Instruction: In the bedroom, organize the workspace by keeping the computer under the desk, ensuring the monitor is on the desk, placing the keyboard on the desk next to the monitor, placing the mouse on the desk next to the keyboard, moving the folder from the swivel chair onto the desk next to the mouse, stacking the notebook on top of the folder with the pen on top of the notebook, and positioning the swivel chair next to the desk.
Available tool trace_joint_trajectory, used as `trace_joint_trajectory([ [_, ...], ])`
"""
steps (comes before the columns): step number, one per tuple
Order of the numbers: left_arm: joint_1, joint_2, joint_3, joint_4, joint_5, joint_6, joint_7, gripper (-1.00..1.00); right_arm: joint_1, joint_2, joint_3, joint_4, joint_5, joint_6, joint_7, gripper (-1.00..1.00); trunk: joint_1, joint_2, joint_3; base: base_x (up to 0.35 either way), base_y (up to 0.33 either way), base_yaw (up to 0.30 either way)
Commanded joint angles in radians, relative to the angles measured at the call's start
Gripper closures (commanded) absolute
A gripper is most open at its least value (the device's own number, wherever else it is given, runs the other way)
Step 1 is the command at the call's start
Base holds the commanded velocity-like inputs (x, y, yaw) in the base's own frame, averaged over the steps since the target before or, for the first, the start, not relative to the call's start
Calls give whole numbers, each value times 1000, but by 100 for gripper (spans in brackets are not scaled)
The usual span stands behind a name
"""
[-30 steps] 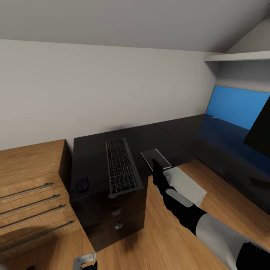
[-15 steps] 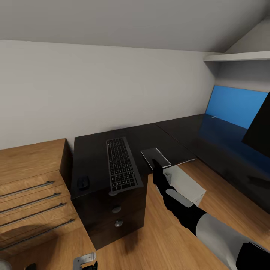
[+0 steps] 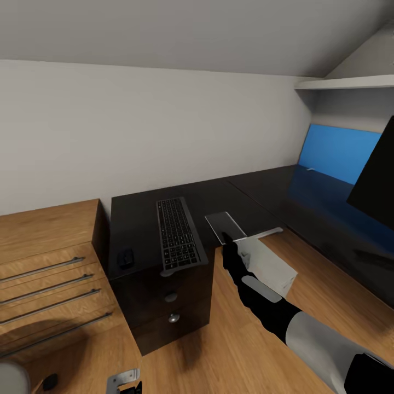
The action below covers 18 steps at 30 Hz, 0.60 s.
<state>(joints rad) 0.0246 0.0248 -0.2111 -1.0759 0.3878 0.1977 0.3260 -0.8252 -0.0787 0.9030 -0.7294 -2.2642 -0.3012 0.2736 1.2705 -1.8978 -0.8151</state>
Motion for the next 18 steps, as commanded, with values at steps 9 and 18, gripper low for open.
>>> trace_joint_trajectory([
  [9,0,1,-4,-2,8,3,8,-100,-1,-1,7,-1,-11,-7,7,-100,0,0,-1,-11,0,0],
  [18,0,1,-4,-2,8,3,8,-100,-1,-2,7,-1,-10,-7,7,-100,0,0,-1,-178,0,0],
])
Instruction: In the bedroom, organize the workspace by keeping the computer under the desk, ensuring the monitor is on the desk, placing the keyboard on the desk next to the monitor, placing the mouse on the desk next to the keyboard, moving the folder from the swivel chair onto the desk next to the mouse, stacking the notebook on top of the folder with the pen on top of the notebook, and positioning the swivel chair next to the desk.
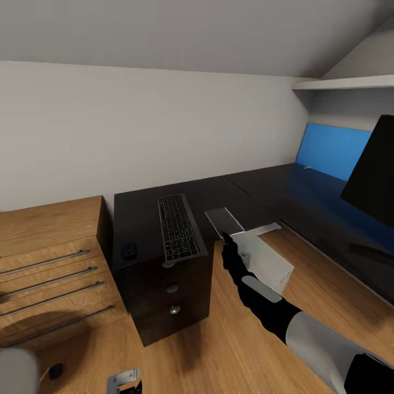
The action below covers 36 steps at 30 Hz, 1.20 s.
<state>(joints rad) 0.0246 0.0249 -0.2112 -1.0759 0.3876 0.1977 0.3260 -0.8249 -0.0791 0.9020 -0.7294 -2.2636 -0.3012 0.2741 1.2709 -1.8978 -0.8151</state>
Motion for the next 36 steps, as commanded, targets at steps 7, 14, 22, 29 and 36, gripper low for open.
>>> trace_joint_trajectory([
  [7,0,1,-4,-2,8,3,8,-100,-1,-1,8,-1,-11,-7,7,-100,0,0,-1,-89,0,0],
  [14,0,1,-4,-2,8,3,8,-100,-1,-2,7,0,-10,-7,5,-100,0,0,-1,-252,-41,0],
  [22,0,1,-3,-3,7,3,9,-100,-1,-4,7,10,-9,-7,4,-100,0,0,-1,-88,-33,0],
  [29,0,0,-4,1,7,3,16,-100,4,6,14,82,-9,-8,6,-100,-23,42,18,-11,-4,0],
  [36,0,1,0,55,8,3,16,-100,59,17,34,200,12,-10,10,-100,-50,91,40,-1,-1,0],
])
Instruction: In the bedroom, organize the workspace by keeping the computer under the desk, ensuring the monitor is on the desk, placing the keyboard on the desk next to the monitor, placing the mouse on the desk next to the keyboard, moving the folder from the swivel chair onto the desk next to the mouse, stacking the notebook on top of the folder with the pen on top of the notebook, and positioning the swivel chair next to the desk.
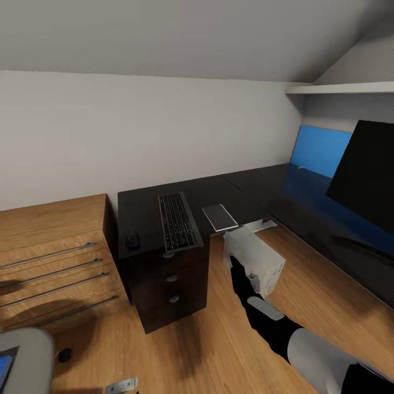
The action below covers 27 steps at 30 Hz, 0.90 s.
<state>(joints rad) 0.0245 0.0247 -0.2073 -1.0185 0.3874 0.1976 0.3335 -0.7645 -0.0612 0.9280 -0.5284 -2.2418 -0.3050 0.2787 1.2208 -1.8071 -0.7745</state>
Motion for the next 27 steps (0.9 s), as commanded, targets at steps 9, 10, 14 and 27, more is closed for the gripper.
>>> trace_joint_trajectory([
  [9,0,-2,-5,32,8,3,6,-100,95,2,53,201,73,-11,4,-100,-35,63,28,0,0,0],
  [10,0,-2,-6,33,8,3,6,-100,102,3,54,231,77,-11,4,-100,-38,70,31,0,0,0],
  [14,0,-3,-6,37,8,3,4,-100,131,18,57,348,90,-11,4,-100,-54,98,43,0,0,0],
  [27,0,-4,-6,61,8,3,1,-100,281,45,58,545,100,-12,1,-100,-104,189,84,0,0,0],
])
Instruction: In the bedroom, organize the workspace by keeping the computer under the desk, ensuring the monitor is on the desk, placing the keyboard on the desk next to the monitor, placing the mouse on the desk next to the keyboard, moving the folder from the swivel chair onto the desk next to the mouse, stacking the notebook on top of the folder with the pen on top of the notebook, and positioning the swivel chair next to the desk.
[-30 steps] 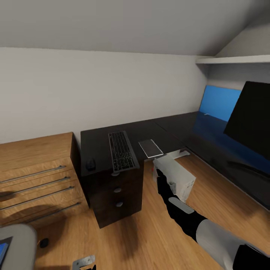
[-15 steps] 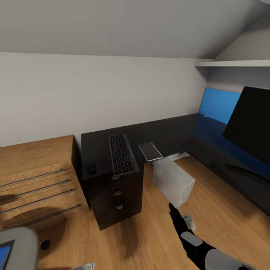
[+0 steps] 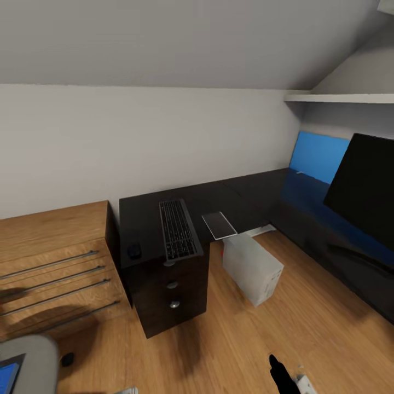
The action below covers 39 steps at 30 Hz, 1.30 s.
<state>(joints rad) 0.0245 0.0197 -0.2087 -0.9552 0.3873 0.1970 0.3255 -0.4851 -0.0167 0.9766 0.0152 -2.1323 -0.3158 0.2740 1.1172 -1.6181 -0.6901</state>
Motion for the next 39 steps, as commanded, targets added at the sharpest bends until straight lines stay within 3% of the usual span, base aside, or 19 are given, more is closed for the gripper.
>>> trace_joint_trajectory([
  [1,0,1,-4,0,8,3,8,-100,8,1,10,3,-9,-1,5,-100,-4,7,3,0,0,0],
  [10,0,7,-4,35,7,4,7,-100,79,-3,7,8,-9,0,2,-100,-38,70,31,0,0,0],
  [39,0,11,-3,40,5,2,9,-100,86,-2,7,8,-9,0,2,-100,-150,273,122,0,0,0],
])
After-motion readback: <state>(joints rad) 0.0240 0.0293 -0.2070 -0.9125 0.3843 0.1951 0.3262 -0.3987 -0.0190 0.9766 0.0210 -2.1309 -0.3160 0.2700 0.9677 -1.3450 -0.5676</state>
